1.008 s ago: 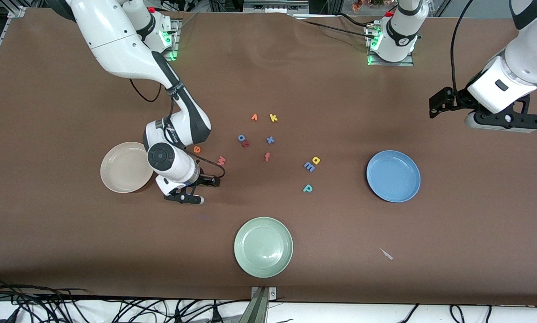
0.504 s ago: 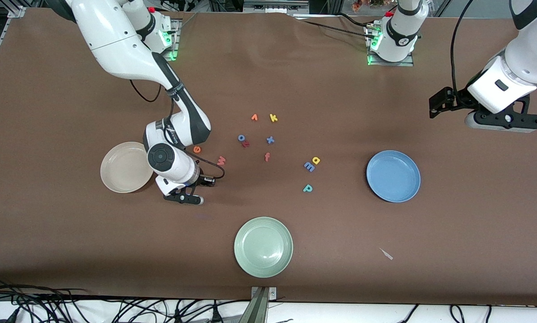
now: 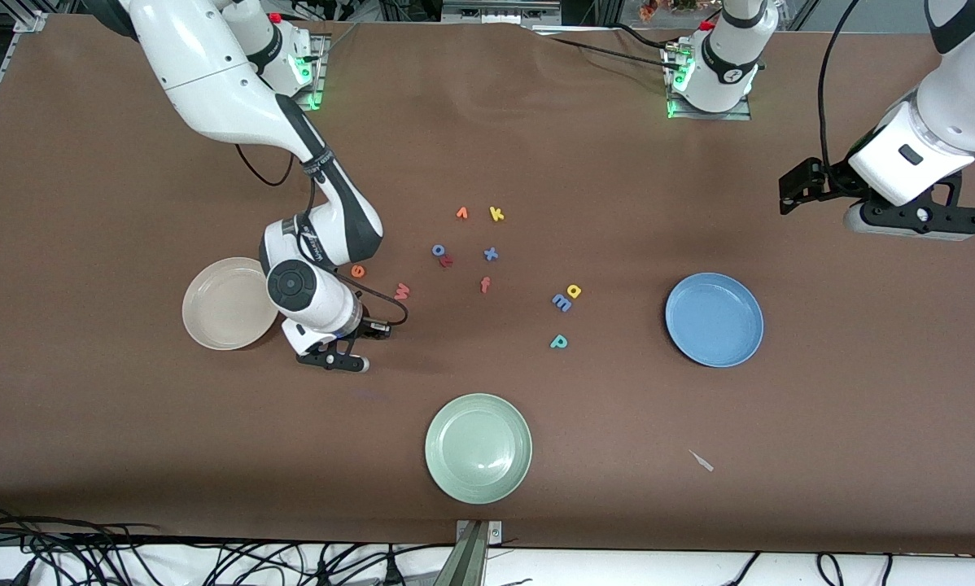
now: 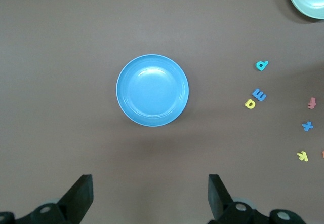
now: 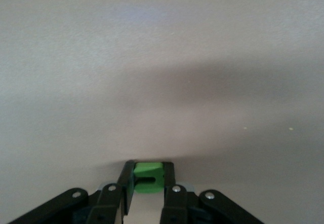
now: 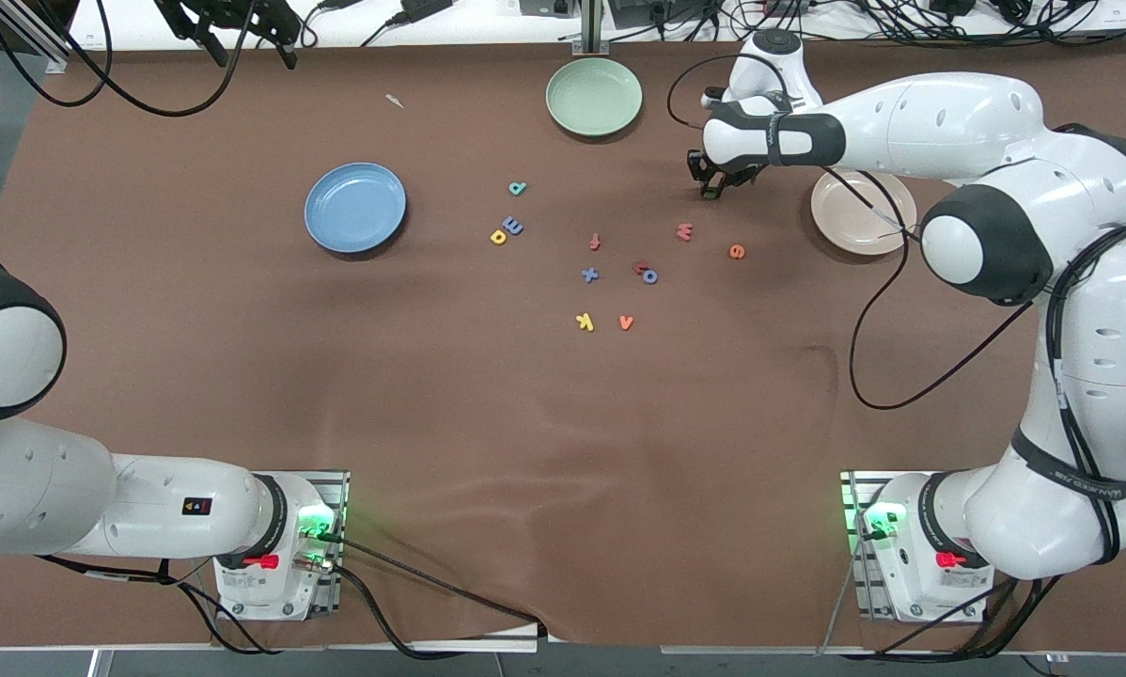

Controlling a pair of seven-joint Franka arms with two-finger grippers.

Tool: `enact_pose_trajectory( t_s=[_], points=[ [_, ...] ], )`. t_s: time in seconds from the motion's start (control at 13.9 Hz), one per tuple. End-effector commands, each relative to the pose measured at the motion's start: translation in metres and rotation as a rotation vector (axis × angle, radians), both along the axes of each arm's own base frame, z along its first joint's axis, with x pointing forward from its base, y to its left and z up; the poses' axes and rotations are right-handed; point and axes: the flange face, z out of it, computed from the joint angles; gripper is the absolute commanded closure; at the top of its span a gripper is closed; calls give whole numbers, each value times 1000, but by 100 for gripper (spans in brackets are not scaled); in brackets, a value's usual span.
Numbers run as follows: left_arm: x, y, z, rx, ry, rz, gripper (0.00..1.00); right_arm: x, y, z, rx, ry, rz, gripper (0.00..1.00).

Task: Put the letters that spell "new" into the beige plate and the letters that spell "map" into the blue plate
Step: 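Place the green letter on the beige plate while the left gripper reaches out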

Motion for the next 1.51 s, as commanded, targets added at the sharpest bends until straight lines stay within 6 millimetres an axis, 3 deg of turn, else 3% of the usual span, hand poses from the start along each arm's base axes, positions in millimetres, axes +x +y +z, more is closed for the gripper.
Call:
enact_pose_trajectory(
  t_s=[0.0, 0.14, 0.22, 0.43, 0.58, 0.65, 0.86, 1.08, 1.15, 1.22, 1.3, 1.44],
  points=[
    [0, -9, 6, -5, 3, -34, 0, 15, -34, 22, -13, 71, 11, 95],
    [-4, -41, 3, -7, 8, -92, 0, 23, -74, 43, -5, 115, 119, 95],
    [-3, -47, 0, -9, 12, -101, 0, 25, -95, 49, -1, 143, 156, 95],
    [0, -84, -25, -11, 50, -153, 0, 22, -139, 72, -16, 205, 175, 93],
    [7, -108, -50, -25, 67, -188, 0, 8, -164, 82, -32, 230, 173, 89],
    [17, -115, -81, -28, 107, -209, 0, -2, -178, 85, -40, 231, 167, 89],
    [30, -169, -157, -50, 139, -267, 0, -22, -206, 93, -37, 231, 193, 87],
    [36, -211, -218, -64, 122, -323, 0, -40, -231, 64, -36, 181, 221, 81],
    [35, -228, -233, -56, 96, -352, 0, -45, -235, 60, -37, 148, 227, 75],
    [33, -240, -254, -25, 88, -381, 0, -46, -235, 58, -36, 143, 224, 44],
    [29, -257, -274, 5, 72, -428, 0, -45, -233, 65, -35, 135, 212, 0],
    [28, -272, -306, 8, 49, -459, 0, -46, -220, 79, -6, 140, 159, 0]
  ],
)
